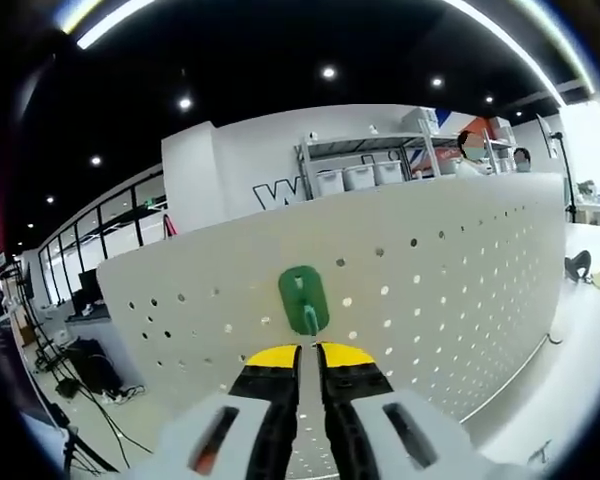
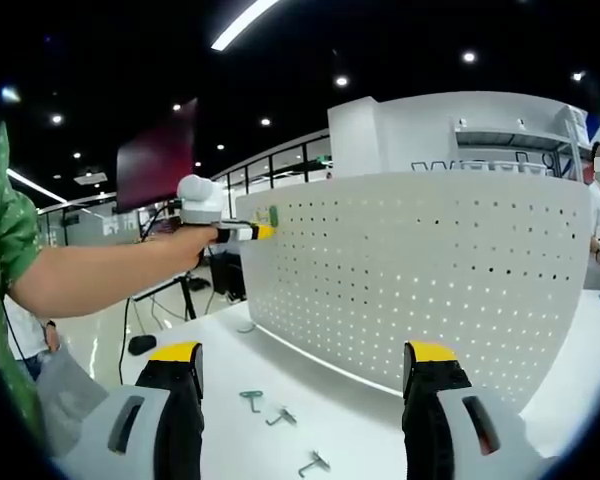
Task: Insert the hook assembly into the mounting plate slot until the hook locks in place.
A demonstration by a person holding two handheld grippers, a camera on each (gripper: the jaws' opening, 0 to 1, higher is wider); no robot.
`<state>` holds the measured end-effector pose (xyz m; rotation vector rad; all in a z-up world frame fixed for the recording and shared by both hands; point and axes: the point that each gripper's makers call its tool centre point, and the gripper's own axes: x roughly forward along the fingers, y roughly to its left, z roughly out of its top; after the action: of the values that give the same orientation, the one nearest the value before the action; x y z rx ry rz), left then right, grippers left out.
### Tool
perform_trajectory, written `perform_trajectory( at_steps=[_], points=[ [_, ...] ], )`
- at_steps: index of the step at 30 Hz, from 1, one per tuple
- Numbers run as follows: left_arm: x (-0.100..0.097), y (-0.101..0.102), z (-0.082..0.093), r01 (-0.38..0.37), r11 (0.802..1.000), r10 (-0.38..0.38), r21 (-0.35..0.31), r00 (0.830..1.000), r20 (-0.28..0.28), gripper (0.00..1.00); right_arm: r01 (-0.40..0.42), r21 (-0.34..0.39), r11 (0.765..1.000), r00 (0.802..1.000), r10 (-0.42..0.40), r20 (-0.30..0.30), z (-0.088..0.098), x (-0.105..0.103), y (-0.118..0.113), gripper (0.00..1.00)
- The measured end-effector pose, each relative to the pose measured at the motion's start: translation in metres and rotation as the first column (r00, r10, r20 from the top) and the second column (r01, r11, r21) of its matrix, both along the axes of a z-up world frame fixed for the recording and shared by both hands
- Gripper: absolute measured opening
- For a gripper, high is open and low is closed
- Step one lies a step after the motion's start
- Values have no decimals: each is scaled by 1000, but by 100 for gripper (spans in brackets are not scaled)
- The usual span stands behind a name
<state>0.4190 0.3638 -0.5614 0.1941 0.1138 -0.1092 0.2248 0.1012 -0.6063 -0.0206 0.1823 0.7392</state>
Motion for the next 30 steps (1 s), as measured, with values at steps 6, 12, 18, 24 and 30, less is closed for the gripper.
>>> perform_trajectory(
  at_steps=[6, 12, 18, 24, 30],
  points=[
    [-5, -5, 0, 14, 1000, -14, -14, 1000, 3, 14, -5, 0, 1000, 1000, 5, 1, 0, -1, 2, 83],
    [-11, -12, -2, 45, 998, -45, -41, 999, 7, 21, -5, 1, 1000, 1000, 5, 2, 1, -3, 3, 83],
    [-17, -16, -5, 67, 995, -66, -70, 998, 10, 26, -8, 0, 1000, 1000, 8, 6, 3, -4, 4, 83],
    [-24, -24, -10, 103, 989, -104, -106, 995, 4, 35, -11, 0, 1000, 1000, 11, 8, 3, -6, 6, 83],
    [-33, -33, -14, 140, 980, -141, -144, 990, 3, 43, -12, 0, 1000, 1000, 12, 10, 5, -7, 6, 83]
  ],
)
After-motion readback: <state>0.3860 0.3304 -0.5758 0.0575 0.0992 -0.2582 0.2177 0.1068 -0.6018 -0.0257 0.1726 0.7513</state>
